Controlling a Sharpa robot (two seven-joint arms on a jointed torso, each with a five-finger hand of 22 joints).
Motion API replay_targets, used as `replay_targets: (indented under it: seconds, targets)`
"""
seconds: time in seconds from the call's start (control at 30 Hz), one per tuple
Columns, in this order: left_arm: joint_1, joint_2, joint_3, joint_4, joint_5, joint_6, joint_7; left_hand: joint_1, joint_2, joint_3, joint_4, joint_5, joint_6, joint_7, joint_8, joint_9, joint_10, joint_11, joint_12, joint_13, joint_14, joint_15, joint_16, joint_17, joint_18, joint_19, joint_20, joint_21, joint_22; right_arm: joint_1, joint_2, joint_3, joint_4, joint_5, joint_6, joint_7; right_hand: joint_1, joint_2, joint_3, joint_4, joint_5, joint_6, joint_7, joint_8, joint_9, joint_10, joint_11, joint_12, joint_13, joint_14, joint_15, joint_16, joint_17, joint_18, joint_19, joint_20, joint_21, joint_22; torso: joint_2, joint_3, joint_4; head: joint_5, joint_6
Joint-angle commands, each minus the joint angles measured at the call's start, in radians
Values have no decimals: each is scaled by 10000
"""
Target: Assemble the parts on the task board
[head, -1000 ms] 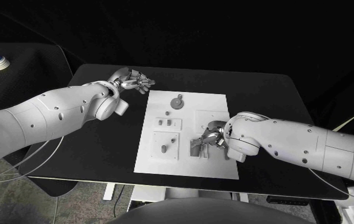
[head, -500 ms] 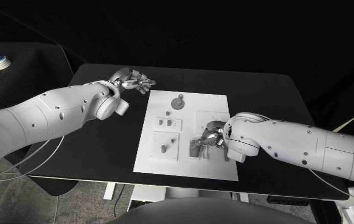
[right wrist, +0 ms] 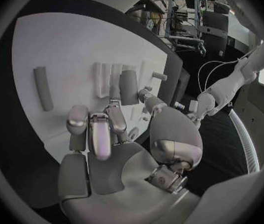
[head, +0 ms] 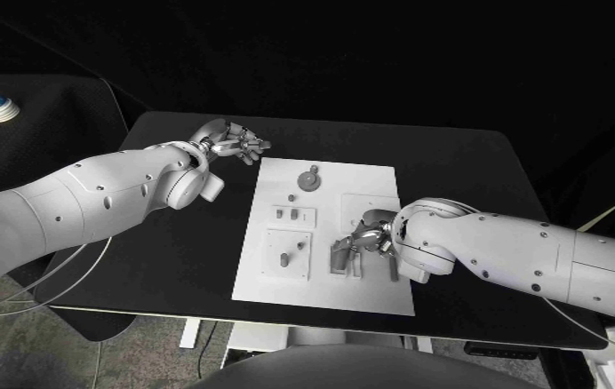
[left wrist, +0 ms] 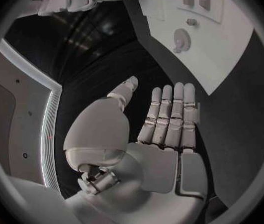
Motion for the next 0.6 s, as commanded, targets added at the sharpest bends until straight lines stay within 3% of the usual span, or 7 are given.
replay_targets:
  seconds: [0.03, 0.33, 0.43, 0.6]
  targets:
    - [8, 10, 4, 15, -32, 114, 44, -59, 53, 1, 36, 29, 22, -35, -40, -5, -32, 18, -38, 0, -77, 9, -63, -15, 104, -63, 16, -52, -12, -6, -41, -1, 42, -260, -153, 155, -94, -8, -5, 50, -29, 135, 337, -59, -9, -98, 5, -32, 17, 746, -68, -38, -11, 231, -32, 26, 1123, -9, 2, 2, -3, -5, 6]
    - [8, 8, 1, 15, -52, 128, 15, -61, 52, -1, 37, 29, 21, -35, -41, -5, -37, 19, -44, -1, -83, 10, -68, -18, 102, -68, 16, -55, -13, 4, -133, 2, 162, -276, -100, 379, -127, 12, 5, 64, -24, 154, 331, -48, -3, -97, 3, -31, 20, 756, -69, -32, 9, 231, -32, 23, 1122, -10, -3, -6, 1, -8, -8]
    - [8, 12, 1, 12, -53, 130, 8, -62, 52, -2, 37, 29, 20, -35, -42, -5, -39, 19, -46, -1, -85, 10, -69, -18, 102, -69, 17, -56, -13, 4, -105, 2, 159, -260, -117, 397, 20, 172, 163, -87, -8, 210, 311, -13, 20, -85, -14, -15, 41, 754, -75, -30, -4, 231, -33, -4, 1130, -4, 1, -8, 1, -10, -4]
    - [8, 5, 0, 13, -53, 128, -3, -64, 52, -3, 38, 29, 19, -34, -42, -6, -42, 20, -50, -2, -89, 10, -71, -20, 101, -72, 17, -57, -13, 5, -32, 3, 67, -490, -434, 336, 110, 241, 242, -190, -6, 215, 311, -8, 28, -82, -20, -10, 51, 750, -76, -31, -13, 231, -34, -17, 1135, 1, 1, -7, 3, -13, -10]
